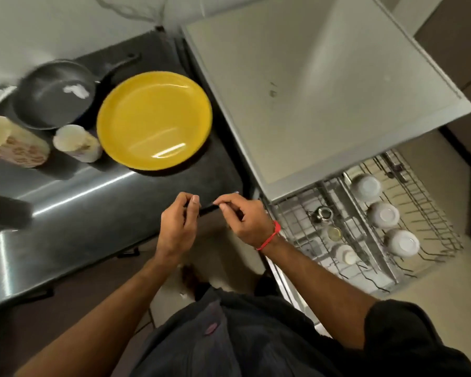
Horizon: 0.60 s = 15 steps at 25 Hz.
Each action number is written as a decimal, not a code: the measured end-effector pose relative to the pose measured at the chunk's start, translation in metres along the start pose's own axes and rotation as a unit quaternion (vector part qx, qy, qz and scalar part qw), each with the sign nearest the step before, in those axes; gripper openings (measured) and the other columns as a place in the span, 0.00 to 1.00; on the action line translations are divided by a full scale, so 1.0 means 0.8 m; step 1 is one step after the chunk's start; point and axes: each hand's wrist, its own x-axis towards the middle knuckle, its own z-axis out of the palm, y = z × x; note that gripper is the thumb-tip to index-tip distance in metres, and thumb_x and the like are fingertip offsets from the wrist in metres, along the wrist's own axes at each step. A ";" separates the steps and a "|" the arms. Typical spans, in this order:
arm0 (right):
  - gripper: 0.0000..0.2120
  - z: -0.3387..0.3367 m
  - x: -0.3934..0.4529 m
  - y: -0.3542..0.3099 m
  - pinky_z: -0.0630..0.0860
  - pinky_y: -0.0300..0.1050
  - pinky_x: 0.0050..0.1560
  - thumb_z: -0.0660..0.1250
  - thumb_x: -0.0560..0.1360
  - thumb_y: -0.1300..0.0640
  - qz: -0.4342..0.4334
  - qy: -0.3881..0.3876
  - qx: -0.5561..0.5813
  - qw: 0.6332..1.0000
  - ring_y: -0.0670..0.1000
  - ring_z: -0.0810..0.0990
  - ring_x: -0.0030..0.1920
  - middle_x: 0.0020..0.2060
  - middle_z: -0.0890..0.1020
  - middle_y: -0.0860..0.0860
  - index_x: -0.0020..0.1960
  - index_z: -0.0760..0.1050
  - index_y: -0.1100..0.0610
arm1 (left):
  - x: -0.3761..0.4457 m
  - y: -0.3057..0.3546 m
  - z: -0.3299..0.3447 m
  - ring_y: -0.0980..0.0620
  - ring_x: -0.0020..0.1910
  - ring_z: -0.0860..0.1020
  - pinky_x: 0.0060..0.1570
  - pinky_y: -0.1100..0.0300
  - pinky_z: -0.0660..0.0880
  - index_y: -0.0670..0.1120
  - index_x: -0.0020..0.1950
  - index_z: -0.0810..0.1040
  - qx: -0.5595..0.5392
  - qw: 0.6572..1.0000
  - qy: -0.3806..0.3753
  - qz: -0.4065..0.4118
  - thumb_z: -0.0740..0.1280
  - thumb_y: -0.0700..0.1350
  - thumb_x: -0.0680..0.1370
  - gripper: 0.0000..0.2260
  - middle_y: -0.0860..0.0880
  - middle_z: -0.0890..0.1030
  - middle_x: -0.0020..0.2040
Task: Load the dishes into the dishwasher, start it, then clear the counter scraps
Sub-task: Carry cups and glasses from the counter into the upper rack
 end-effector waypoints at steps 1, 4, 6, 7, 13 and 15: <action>0.07 0.030 0.020 -0.023 0.74 0.42 0.32 0.64 0.80 0.62 0.012 -0.013 0.030 0.999 0.46 0.75 0.27 0.30 0.78 0.50 0.54 0.80 0.58 | 0.005 -0.013 -0.034 0.54 0.32 0.74 0.33 0.53 0.73 0.48 0.47 0.73 -0.006 0.999 0.034 -0.002 0.60 0.49 0.85 0.09 0.51 0.75 0.35; 0.07 0.112 0.080 -0.073 0.74 0.43 0.28 0.64 0.80 0.64 0.102 -0.007 0.114 0.988 0.49 0.77 0.28 0.36 0.80 0.55 0.55 0.79 0.58 | 0.031 -0.057 -0.119 0.52 0.37 0.76 0.40 0.44 0.78 0.50 0.52 0.73 -0.008 0.993 0.114 -0.031 0.63 0.51 0.84 0.06 0.54 0.77 0.39; 0.09 0.166 0.114 -0.101 0.76 0.47 0.28 0.65 0.79 0.64 0.150 -0.006 0.151 0.977 0.51 0.79 0.32 0.40 0.79 0.55 0.57 0.78 0.57 | 0.051 -0.081 -0.170 0.52 0.40 0.77 0.43 0.43 0.79 0.52 0.59 0.72 0.003 0.985 0.161 -0.055 0.66 0.54 0.81 0.10 0.54 0.77 0.45; 0.10 0.189 0.128 -0.113 0.78 0.49 0.31 0.65 0.79 0.64 0.169 -0.010 0.165 0.972 0.51 0.80 0.34 0.42 0.78 0.54 0.58 0.77 0.55 | 0.061 -0.089 -0.190 0.51 0.42 0.77 0.45 0.43 0.80 0.52 0.62 0.70 0.008 0.983 0.174 -0.060 0.68 0.56 0.79 0.15 0.53 0.76 0.50; 0.11 0.253 0.173 -0.166 0.81 0.49 0.38 0.64 0.79 0.64 0.229 -0.008 0.202 0.952 0.55 0.82 0.40 0.51 0.79 0.59 0.59 0.74 0.54 | 0.155 -0.115 -0.251 0.44 0.75 0.62 0.72 0.47 0.60 0.43 0.77 0.60 0.108 0.983 0.145 -0.021 0.75 0.57 0.74 0.39 0.43 0.62 0.76; 0.10 0.253 0.174 -0.171 0.82 0.50 0.41 0.65 0.79 0.64 0.236 -0.004 0.195 0.952 0.54 0.83 0.40 0.52 0.80 0.60 0.59 0.75 0.56 | 0.179 -0.119 -0.255 0.43 0.74 0.64 0.69 0.48 0.61 0.45 0.79 0.60 0.101 0.989 0.100 -0.029 0.74 0.56 0.75 0.39 0.44 0.64 0.77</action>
